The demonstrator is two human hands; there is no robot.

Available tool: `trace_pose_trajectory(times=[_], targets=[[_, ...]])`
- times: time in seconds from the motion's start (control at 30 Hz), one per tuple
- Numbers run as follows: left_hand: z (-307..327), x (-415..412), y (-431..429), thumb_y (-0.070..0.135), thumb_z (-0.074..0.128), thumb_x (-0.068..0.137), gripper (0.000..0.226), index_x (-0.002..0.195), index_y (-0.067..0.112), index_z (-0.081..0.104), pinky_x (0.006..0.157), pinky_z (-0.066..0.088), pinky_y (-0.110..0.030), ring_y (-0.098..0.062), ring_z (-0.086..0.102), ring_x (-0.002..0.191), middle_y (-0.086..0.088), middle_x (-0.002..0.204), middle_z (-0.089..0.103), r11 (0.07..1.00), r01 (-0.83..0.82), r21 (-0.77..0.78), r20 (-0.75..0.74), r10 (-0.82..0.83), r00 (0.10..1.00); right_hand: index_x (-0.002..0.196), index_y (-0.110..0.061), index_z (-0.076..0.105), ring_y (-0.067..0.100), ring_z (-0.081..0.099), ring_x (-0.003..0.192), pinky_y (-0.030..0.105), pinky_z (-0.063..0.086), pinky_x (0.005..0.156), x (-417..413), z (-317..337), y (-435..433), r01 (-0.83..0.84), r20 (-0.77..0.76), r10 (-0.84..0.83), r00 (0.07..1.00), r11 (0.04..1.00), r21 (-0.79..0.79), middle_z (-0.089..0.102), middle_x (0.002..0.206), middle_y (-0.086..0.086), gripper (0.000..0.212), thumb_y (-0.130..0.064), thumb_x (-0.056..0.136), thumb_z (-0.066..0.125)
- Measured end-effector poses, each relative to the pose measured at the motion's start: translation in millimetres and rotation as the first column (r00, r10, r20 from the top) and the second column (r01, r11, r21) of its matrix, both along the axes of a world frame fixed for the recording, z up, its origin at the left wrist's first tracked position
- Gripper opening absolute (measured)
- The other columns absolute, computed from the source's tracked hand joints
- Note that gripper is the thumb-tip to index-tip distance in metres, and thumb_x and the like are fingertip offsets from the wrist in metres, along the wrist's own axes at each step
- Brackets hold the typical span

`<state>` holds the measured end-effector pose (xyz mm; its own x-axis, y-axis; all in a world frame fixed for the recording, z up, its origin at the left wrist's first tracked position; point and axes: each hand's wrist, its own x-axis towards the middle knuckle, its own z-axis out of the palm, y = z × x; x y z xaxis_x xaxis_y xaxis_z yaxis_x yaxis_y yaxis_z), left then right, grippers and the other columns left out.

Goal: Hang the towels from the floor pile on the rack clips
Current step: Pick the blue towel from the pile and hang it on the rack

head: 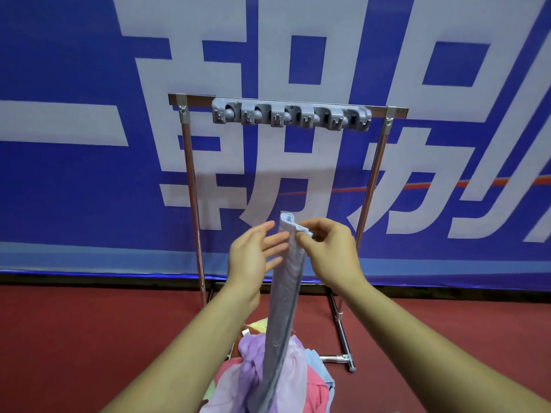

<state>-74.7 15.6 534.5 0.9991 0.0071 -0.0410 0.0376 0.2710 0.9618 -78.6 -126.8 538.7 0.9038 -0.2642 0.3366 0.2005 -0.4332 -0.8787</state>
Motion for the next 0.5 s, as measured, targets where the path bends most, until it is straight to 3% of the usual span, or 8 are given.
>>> trace_pose_trajectory(times=[0.1, 0.17, 0.3, 0.4, 0.5], targets=[[-22, 11, 12, 0.003, 0.055, 0.098, 0.037, 0.125, 0.027, 0.060, 0.078, 0.051, -0.022, -0.005, 0.069, 0.093, 0.003, 0.115, 0.072, 0.961, -0.114, 0.252, 0.164, 0.073, 0.984, 0.098, -0.018, 0.075, 0.006, 0.071, 0.085, 0.023, 0.056, 0.075, -1, 14, -2, -0.074, 0.027, 0.074, 0.997, 0.997, -0.003, 0.076, 0.088, -0.006, 0.012, -0.015, 0.091, 0.066], [-37, 15, 17, 0.003, 0.059, 0.097, 0.043, 0.129, 0.032, 0.057, 0.087, 0.048, -0.018, 0.001, 0.063, 0.108, 0.009, 0.122, 0.067, 0.941, -0.067, 0.333, 0.201, -0.002, 0.980, 0.095, -0.019, 0.075, 0.010, 0.071, 0.085, 0.024, 0.055, 0.073, -3, 28, -3, -0.111, 0.067, 0.109, 0.992, 0.994, 0.015, 0.076, 0.087, -0.005, 0.010, -0.014, 0.090, 0.066], [-57, 19, 19, 0.012, 0.051, 0.104, 0.026, 0.126, 0.021, 0.063, 0.093, 0.050, -0.013, 0.003, 0.067, 0.105, 0.007, 0.116, 0.073, 0.967, 0.143, 0.209, 0.082, -0.163, 0.983, 0.093, -0.022, 0.073, 0.010, 0.068, 0.079, 0.024, 0.055, 0.067, -7, 47, -4, -0.089, 0.162, 0.106, 0.981, 0.990, -0.107, 0.074, 0.084, -0.008, 0.007, -0.019, 0.090, 0.068], [-65, 21, 19, 0.014, 0.051, 0.103, 0.022, 0.112, 0.012, 0.071, 0.104, 0.047, -0.031, -0.015, 0.068, 0.108, -0.005, 0.113, 0.075, 0.964, 0.191, 0.183, 0.070, -0.207, 0.976, 0.093, -0.024, 0.073, 0.007, 0.068, 0.079, 0.020, 0.056, 0.067, -8, 49, -7, -0.048, 0.181, 0.078, 0.980, 0.985, -0.164, 0.073, 0.084, -0.011, 0.006, -0.022, 0.090, 0.069], [-68, 19, 19, 0.014, 0.058, 0.100, 0.024, 0.119, 0.006, 0.069, 0.101, 0.050, -0.034, -0.021, 0.068, 0.107, -0.013, 0.116, 0.074, 0.954, 0.273, 0.127, 0.073, -0.284, 0.956, 0.095, -0.023, 0.073, 0.003, 0.068, 0.081, 0.017, 0.054, 0.067, -6, 44, -17, -0.004, 0.172, 0.025, 0.985, 0.993, -0.121, 0.074, 0.085, -0.013, 0.008, -0.019, 0.091, 0.068]])
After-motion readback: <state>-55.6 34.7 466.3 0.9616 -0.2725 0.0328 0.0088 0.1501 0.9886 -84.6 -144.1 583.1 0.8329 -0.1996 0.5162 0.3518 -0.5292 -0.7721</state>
